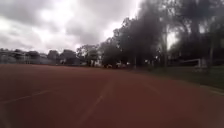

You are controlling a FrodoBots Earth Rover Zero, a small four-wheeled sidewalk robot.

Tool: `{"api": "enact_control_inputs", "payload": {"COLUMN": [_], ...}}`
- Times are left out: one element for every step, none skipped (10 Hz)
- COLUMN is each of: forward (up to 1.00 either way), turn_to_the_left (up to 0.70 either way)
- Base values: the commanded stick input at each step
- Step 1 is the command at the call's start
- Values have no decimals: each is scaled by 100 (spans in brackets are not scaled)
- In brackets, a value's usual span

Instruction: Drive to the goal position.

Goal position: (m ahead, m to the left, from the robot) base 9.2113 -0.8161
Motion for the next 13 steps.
{"api": "enact_control_inputs", "payload": {"forward": [70,70,70,70,70,70,70,70,70,70,70,70,70], "turn_to_the_left": [-18,-30,0,0,0,0,0,0,0,0,-35,-35,-35]}}
